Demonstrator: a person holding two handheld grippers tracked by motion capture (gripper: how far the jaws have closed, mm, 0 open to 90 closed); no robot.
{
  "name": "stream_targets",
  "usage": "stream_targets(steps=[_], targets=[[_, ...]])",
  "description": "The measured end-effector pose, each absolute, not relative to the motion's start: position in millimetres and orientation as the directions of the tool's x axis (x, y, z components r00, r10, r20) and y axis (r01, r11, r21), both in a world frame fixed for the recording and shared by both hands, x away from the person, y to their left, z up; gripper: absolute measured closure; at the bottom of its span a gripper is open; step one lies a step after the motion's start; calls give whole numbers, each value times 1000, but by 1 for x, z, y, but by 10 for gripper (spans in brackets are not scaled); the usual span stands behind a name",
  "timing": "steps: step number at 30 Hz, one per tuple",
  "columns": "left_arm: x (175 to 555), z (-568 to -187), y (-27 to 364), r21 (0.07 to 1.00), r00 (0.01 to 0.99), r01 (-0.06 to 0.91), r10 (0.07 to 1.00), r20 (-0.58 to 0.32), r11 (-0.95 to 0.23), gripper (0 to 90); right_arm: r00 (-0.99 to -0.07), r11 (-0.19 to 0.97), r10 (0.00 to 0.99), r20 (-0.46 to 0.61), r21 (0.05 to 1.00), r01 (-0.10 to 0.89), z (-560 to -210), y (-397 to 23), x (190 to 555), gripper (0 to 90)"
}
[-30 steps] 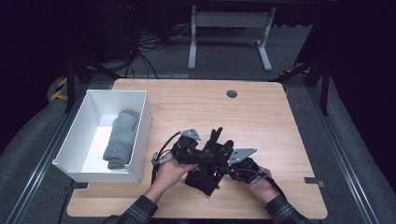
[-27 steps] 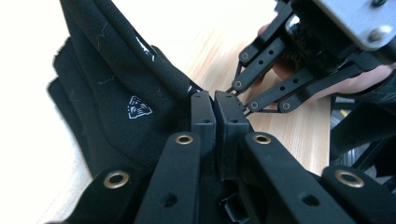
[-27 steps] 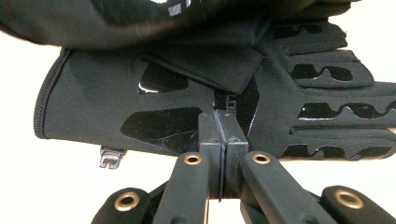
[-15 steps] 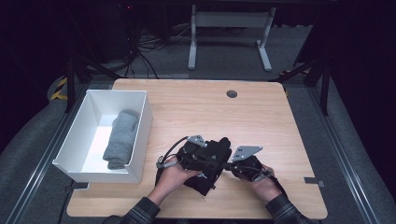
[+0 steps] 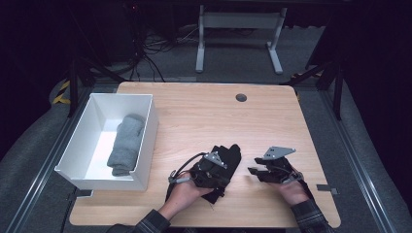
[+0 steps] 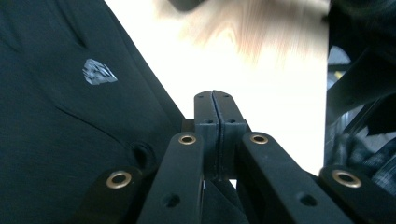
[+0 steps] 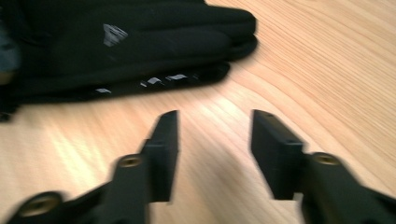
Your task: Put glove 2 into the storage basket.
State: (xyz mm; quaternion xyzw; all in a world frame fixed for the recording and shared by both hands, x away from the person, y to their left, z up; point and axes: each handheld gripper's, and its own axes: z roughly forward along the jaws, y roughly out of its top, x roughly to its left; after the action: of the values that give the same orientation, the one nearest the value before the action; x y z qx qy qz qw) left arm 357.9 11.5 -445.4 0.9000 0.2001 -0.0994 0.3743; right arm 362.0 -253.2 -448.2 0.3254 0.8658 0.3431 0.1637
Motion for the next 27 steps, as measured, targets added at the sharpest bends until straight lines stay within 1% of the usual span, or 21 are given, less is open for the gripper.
stream_targets(steps=[2,7,10,13,20,27], targets=[[355,-447,9,625,904,427,288,-316,-654,899,-726,542,685,-54,704,459,-451,-258,365,386],[355,-451,13,589,901,432,307,-305,-683,899,-706,526,707,-43,699,484,-456,-268,371,308],[355,-451,20,574,900,435,316,-300,-694,899,-701,533,711,-51,690,490,-458,-271,371,286],[355,-451,31,573,896,444,353,-270,-689,900,-696,539,715,-62,682,493,-459,-273,370,270],[357,-450,49,570,890,452,389,-236,-687,899,-699,528,715,-37,684,503,-461,-283,364,258],[348,-452,59,559,881,469,411,-235,-684,899,-717,530,697,-27,693,489,-464,-291,356,203]])
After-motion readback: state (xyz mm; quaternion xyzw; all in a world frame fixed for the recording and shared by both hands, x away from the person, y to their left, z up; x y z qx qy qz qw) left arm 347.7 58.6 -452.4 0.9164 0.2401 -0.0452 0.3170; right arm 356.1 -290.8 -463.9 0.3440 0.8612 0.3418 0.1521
